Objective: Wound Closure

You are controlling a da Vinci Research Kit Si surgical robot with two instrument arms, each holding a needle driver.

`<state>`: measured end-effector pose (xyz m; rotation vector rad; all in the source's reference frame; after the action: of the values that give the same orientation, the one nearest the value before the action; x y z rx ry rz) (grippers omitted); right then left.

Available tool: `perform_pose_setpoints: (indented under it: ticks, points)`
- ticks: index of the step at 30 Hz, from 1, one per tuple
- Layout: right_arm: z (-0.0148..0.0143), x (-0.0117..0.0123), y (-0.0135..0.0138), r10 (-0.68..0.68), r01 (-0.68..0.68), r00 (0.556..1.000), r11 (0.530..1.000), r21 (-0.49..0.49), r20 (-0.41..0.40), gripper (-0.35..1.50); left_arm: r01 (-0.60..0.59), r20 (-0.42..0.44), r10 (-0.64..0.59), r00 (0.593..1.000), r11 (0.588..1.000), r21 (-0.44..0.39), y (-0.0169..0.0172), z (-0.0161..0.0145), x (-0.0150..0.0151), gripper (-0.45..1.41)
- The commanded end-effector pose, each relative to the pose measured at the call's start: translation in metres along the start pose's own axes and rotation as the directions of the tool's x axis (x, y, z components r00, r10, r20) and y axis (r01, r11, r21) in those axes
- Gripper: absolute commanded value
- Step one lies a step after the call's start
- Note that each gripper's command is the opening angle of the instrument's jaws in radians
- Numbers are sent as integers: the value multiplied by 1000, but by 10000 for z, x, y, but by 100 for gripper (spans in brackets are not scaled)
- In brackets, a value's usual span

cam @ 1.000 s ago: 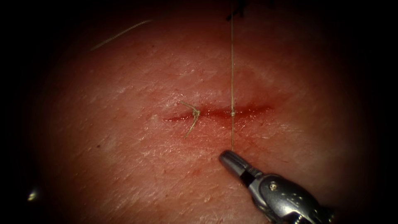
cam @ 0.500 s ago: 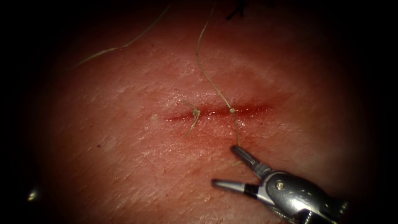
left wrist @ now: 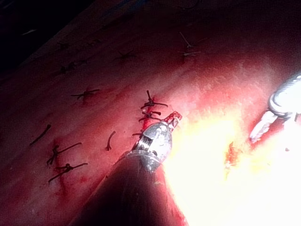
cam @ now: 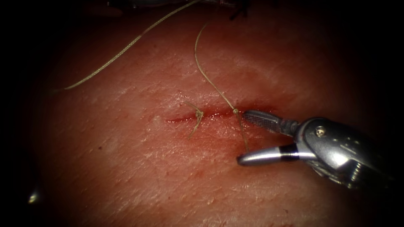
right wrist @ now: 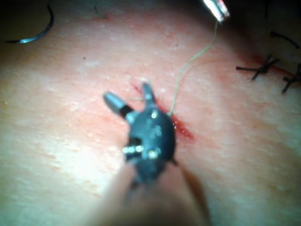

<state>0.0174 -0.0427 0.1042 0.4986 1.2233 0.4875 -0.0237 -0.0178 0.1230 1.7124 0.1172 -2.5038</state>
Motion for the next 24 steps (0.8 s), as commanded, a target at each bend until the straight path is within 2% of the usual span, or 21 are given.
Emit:
perform_pose_setpoints:
  ticks: [1,2,3,4,6,12,16,20,24]
  points:
    - [20,3,22,-16,16,1000,1000,18,-10,74,-6,1,6,1000,1000,-2,-1,2,-1,-45]
    - [36,5,40,-25,25,1000,999,31,-16,51,-8,-1,8,1000,1000,-6,9,-3,4,-45]
    - [43,5,46,-29,30,999,999,38,-19,37,-9,-2,9,1000,1000,-7,13,-5,6,-45]
    - [60,4,61,-34,36,999,998,49,-23,2,-10,-5,10,1000,1000,-12,22,-10,11,-45]
    - [83,0,77,-58,59,998,996,63,-31,-35,-20,-7,19,1000,1000,-17,34,-16,16,-45]
    - [128,-13,107,-149,153,988,985,84,-46,-35,-13,-8,12,1000,1000,-24,56,-24,20,-45]
    - [152,-25,130,-201,204,978,976,79,-48,-35,0,3,0,1000,1000,-16,81,-15,18,-45]
    - [155,-20,142,-193,200,974,979,48,-114,-35,11,1,-11,1000,1000,-24,108,2,10,-45]
    - [149,-9,146,-175,182,975,983,41,-138,-35,16,-4,-16,1000,999,-30,127,14,2,-45]
